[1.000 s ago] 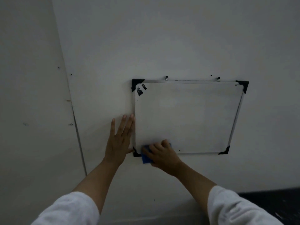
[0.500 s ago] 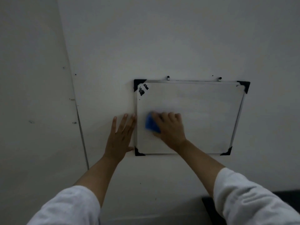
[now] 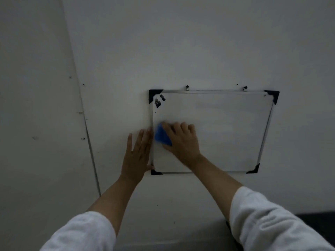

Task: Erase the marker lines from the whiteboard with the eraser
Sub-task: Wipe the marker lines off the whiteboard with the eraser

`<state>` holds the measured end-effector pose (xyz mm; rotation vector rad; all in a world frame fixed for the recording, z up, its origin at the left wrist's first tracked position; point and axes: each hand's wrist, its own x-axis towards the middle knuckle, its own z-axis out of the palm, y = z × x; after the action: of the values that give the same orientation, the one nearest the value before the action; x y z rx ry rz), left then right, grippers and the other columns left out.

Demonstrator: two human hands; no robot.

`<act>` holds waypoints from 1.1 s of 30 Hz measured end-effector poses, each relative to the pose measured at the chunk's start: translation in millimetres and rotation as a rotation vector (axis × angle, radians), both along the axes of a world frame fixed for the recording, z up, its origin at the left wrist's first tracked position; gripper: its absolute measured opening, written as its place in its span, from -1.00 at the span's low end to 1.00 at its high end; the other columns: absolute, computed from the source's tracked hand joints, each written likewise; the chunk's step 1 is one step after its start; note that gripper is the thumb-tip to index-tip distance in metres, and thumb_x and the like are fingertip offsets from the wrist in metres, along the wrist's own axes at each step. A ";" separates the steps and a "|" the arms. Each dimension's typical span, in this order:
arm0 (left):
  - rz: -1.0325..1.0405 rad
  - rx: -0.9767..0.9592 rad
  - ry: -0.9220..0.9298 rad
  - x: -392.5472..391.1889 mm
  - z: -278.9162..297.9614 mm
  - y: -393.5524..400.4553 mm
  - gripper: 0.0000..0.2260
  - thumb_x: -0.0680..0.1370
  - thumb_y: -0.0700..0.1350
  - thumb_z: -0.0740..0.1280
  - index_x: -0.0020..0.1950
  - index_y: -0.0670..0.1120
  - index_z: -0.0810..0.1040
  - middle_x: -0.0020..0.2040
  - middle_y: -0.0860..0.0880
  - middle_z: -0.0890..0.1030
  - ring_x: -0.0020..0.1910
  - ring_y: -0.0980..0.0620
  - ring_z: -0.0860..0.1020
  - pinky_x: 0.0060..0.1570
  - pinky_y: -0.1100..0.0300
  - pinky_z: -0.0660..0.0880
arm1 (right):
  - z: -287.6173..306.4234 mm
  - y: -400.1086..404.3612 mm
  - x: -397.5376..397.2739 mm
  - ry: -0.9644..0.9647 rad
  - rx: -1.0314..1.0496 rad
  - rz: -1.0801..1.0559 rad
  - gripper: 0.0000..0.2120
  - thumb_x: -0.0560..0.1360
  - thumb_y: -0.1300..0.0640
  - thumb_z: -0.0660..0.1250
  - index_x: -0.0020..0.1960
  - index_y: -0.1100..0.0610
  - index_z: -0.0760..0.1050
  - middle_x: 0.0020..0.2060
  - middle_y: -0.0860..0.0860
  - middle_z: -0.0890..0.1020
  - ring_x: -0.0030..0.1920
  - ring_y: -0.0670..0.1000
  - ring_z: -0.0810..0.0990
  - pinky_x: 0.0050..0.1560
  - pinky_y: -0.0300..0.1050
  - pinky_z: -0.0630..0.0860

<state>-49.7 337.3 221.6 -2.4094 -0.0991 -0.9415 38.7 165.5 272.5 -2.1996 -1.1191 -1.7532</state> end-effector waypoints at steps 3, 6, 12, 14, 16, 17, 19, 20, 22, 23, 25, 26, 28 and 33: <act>0.057 0.113 -0.001 0.0 1.2 -2.4 0.16 0.26 0.31 0.48 0.56 -0.29 -0.05 0.57 -0.26 0.03 0.54 -0.22 0.04 0.49 -0.25 -0.02 | -63.6 -21.3 5.0 -0.040 -0.264 0.015 -0.32 0.25 -0.13 0.49 0.29 0.07 0.40 -0.07 0.05 0.50 -0.15 0.08 0.37 -0.18 -0.03 0.37; -0.001 0.234 0.002 1.2 0.7 -4.3 -0.05 0.39 0.05 0.47 0.59 -0.14 -0.04 0.59 -0.17 -0.02 0.56 -0.18 0.02 0.47 -0.21 0.14 | -85.5 -45.7 12.2 -0.082 -0.438 -0.006 -0.36 0.28 -0.16 0.46 0.28 0.04 0.40 -0.07 0.02 0.53 -0.14 0.07 0.37 -0.15 -0.02 0.37; -0.273 0.165 -0.004 2.3 -3.2 -6.3 -0.27 0.44 -0.04 0.29 0.57 -0.16 0.11 0.58 -0.17 0.09 0.55 -0.20 0.07 0.43 -0.30 0.14 | -48.3 -77.8 26.3 0.101 0.150 -0.124 -0.37 0.31 -0.13 0.40 0.31 0.07 0.36 -0.12 0.10 0.54 -0.19 0.13 0.41 -0.18 -0.02 0.33; -0.386 0.142 0.037 2.7 -0.7 -12.7 -0.24 0.39 0.07 0.28 0.54 -0.16 0.19 0.56 -0.16 0.14 0.55 -0.17 0.10 0.41 -0.33 0.11 | -63.6 -76.2 23.8 0.106 0.146 -0.147 -0.38 0.30 -0.13 0.38 0.30 0.06 0.37 -0.12 0.09 0.54 -0.19 0.13 0.40 -0.17 -0.02 0.29; -0.430 0.135 0.034 11.1 0.0 -27.0 -0.25 0.41 0.10 0.31 0.53 -0.17 0.22 0.56 -0.15 0.17 0.54 -0.14 0.11 0.42 -0.33 0.10 | -88.7 -74.5 20.4 0.084 -0.032 -0.121 -0.33 0.25 -0.10 0.47 0.30 0.04 0.38 -0.09 0.07 0.55 -0.17 0.13 0.42 -0.14 -0.01 0.28; -0.423 0.120 0.021 17.1 -1.0 -35.9 -0.24 0.43 0.12 0.35 0.53 -0.18 0.23 0.56 -0.14 0.18 0.54 -0.14 0.12 0.44 -0.31 0.09 | -99.9 -76.8 19.5 0.069 -0.158 -0.110 -0.33 0.25 -0.09 0.48 0.31 0.03 0.38 -0.04 0.06 0.55 -0.13 0.13 0.44 -0.12 0.00 0.31; -0.383 0.105 0.003 28.7 -3.7 -51.8 -0.19 0.42 0.17 0.41 0.53 -0.19 0.21 0.56 -0.14 0.17 0.54 -0.15 0.12 0.45 -0.29 0.10 | -104.3 -86.6 22.3 0.042 -0.295 -0.103 -0.33 0.29 -0.10 0.46 0.33 0.01 0.36 0.04 0.05 0.56 -0.07 0.12 0.48 -0.10 0.01 0.36; -0.361 0.102 -0.003 33.1 -5.4 -56.8 -0.16 0.41 0.18 0.43 0.54 -0.18 0.20 0.56 -0.14 0.17 0.54 -0.16 0.12 0.44 -0.29 0.11 | -99.5 -92.1 25.6 0.041 -0.262 -0.104 -0.32 0.28 -0.12 0.47 0.33 0.02 0.35 0.01 0.05 0.57 -0.10 0.12 0.48 -0.12 0.00 0.37; -0.319 0.095 -0.025 39.4 -10.7 -60.8 -0.12 0.38 0.20 0.45 0.55 -0.16 0.19 0.56 -0.15 0.16 0.54 -0.16 0.13 0.43 -0.30 0.11 | -86.1 -100.9 31.2 0.111 -0.031 -0.128 -0.31 0.28 -0.12 0.48 0.32 0.04 0.34 -0.09 0.07 0.57 -0.18 0.12 0.47 -0.17 -0.03 0.35; -0.303 0.089 -0.041 41.1 -13.6 -61.2 -0.11 0.37 0.22 0.45 0.55 -0.15 0.18 0.56 -0.15 0.16 0.53 -0.16 0.14 0.42 -0.31 0.13 | -81.1 -103.7 32.4 0.165 0.111 -0.151 -0.35 0.32 -0.12 0.44 0.33 0.06 0.35 -0.10 0.09 0.55 -0.18 0.13 0.45 -0.18 -0.03 0.33; -0.296 0.086 -0.065 44.0 -17.5 -62.0 -0.10 0.37 0.24 0.43 0.55 -0.15 0.18 0.56 -0.15 0.15 0.53 -0.16 0.15 0.41 -0.32 0.14 | -83.2 -103.2 30.0 0.255 0.329 -0.194 -0.41 0.37 -0.14 0.34 0.32 0.08 0.39 -0.10 0.10 0.52 -0.17 0.12 0.41 -0.18 -0.04 0.29; -0.306 0.094 -0.078 45.9 -18.6 -63.0 -0.09 0.37 0.26 0.43 0.55 -0.16 0.18 0.56 -0.16 0.15 0.53 -0.16 0.15 0.41 -0.32 0.14 | -88.4 -100.1 27.0 0.278 0.371 -0.204 -0.42 0.36 -0.14 0.34 0.32 0.08 0.41 -0.10 0.09 0.51 -0.17 0.12 0.41 -0.18 -0.03 0.29; -0.335 0.119 -0.100 50.8 -19.0 -68.3 -0.11 0.38 0.28 0.39 0.54 -0.17 0.19 0.55 -0.16 0.16 0.53 -0.16 0.15 0.41 -0.31 0.12 | -102.0 -93.5 20.4 0.276 0.239 -0.173 -0.37 0.30 -0.11 0.42 0.31 0.06 0.40 -0.08 0.08 0.53 -0.17 0.13 0.43 -0.17 -0.03 0.31; -0.337 0.118 -0.089 60.2 -21.1 -79.6 -0.20 0.43 0.20 0.40 0.54 -0.13 0.21 0.55 -0.14 0.18 0.52 -0.15 0.15 0.41 -0.30 0.12 | -104.0 -129.7 31.3 0.279 0.169 -0.176 -0.29 0.26 -0.09 0.53 0.32 0.06 0.35 -0.06 0.08 0.56 -0.16 0.13 0.46 -0.17 -0.02 0.33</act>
<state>10.5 257.7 200.6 -2.3155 0.3308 -1.1683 70.0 35.8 168.5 -2.4009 -0.7105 -1.4733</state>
